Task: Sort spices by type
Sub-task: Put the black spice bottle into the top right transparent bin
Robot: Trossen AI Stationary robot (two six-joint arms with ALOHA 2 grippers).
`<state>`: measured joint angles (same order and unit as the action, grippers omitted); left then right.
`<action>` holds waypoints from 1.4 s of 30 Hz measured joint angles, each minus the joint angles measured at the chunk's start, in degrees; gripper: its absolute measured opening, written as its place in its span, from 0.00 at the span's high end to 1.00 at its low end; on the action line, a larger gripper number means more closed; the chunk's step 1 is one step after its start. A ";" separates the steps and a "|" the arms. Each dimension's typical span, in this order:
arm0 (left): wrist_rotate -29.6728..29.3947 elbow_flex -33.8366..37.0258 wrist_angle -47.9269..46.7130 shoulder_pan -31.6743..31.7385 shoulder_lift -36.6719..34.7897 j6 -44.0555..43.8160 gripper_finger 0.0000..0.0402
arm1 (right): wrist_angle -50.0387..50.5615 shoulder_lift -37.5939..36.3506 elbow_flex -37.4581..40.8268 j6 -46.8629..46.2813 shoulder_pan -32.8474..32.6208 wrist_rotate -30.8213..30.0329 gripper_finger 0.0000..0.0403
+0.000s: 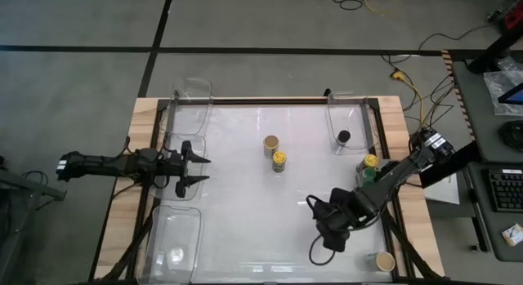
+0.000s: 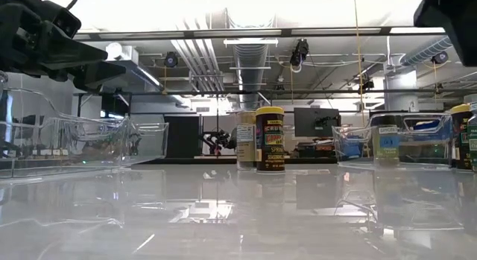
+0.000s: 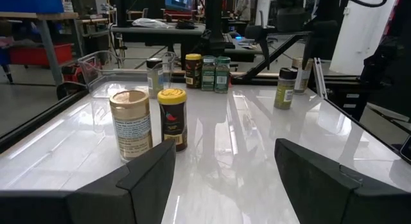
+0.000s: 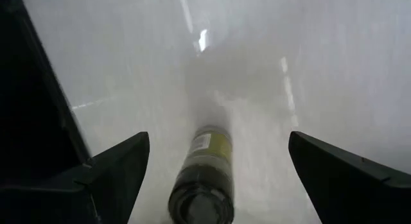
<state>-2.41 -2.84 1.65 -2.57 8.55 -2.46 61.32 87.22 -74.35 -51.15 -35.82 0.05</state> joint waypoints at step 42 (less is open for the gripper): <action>0.02 0.00 0.00 0.00 -0.02 0.00 0.37 | -4.72 -2.25 8.46 19.99 -11.32 -4.08 0.10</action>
<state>-2.39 -2.83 1.65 -2.57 8.54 -2.46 56.60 84.97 -65.89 -31.16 -47.13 -4.03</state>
